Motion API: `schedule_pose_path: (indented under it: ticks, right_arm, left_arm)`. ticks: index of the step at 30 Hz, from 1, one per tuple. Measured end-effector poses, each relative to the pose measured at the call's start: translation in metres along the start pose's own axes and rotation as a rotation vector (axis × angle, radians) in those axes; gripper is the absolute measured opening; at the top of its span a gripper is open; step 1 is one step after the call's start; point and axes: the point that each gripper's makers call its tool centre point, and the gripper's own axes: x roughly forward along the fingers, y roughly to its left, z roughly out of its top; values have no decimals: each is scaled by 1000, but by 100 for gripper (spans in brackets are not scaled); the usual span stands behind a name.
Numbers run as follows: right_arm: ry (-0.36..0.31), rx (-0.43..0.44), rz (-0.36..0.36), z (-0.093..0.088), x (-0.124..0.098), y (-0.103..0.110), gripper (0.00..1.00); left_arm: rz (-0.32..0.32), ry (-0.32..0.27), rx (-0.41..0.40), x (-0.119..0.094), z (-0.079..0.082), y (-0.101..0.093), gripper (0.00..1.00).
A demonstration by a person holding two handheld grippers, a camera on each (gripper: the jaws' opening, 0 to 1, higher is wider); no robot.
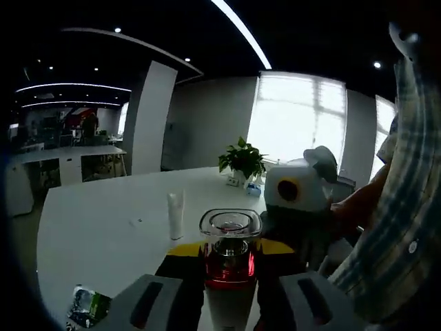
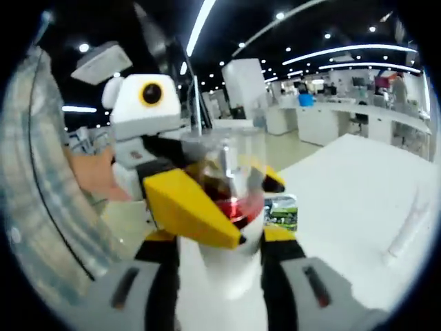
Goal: Arrange the skincare products in the storage area until every visible bottle or jar stands upright without overlapping.
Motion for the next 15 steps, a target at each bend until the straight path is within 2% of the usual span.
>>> schedule_pose_path:
  ticks: [5, 6, 7, 11, 15]
  right_arm:
    - [29, 17, -117, -7, 2, -16, 38]
    - [5, 49, -86, -4, 3, -9, 36]
    - [-2, 22, -100, -3, 1, -10, 35]
    - [11, 7, -112, -2, -5, -11, 34]
    - [1, 20, -100, 2, -7, -11, 33]
  left_arm:
    - [-7, -26, -36, 0, 9, -3, 28]
    - [-2, -24, -32, 0, 10, -3, 28]
    - [5, -24, -31, 1, 10, -3, 28]
    - [2, -24, -38, 2, 10, -4, 28]
    - [6, -49, -95, 2, 15, -1, 28]
